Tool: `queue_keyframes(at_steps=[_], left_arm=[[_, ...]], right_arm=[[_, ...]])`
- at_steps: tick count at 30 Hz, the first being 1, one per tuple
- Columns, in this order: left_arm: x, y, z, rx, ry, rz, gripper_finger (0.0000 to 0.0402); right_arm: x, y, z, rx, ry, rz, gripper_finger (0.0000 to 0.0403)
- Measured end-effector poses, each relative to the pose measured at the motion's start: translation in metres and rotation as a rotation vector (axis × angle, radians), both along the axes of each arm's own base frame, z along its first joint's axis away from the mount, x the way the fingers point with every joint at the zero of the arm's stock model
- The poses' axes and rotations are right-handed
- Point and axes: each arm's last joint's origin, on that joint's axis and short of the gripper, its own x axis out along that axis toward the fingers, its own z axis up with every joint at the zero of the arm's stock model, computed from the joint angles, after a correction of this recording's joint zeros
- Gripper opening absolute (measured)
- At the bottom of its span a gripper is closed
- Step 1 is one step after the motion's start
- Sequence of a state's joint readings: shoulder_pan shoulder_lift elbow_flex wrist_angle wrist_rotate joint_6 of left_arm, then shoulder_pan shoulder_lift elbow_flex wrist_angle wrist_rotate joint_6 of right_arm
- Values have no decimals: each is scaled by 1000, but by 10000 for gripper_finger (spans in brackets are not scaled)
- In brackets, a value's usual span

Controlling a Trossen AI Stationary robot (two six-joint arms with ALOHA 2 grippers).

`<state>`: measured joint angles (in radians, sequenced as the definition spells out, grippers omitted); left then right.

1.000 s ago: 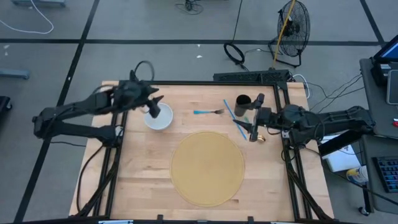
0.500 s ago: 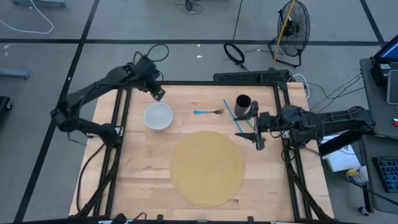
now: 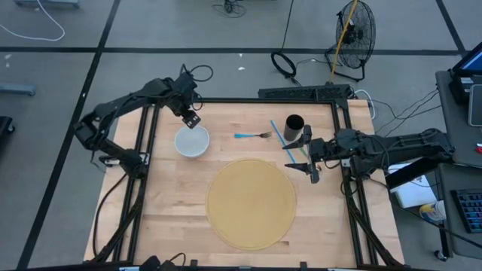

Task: Pick & Place Utensil
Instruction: Put the white bowl on the tablemat

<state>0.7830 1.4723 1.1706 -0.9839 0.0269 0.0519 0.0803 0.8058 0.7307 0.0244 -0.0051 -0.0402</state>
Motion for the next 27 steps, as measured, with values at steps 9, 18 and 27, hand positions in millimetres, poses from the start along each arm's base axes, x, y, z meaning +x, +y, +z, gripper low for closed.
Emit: queue_keyframes(at_steps=[9, 18, 27], left_arm=[[-1, -7, -2, -32, 50, -69, 186], [-1, -18, -20, -57, 103, -184, 186], [-4, -19, -39, -51, 107, -198, 186]], right_arm=[[0, 0, -1, 1, 9, 0, 263], [2, 0, -4, 0, 27, 0, 263], [3, 0, -4, 0, 23, 0, 263]])
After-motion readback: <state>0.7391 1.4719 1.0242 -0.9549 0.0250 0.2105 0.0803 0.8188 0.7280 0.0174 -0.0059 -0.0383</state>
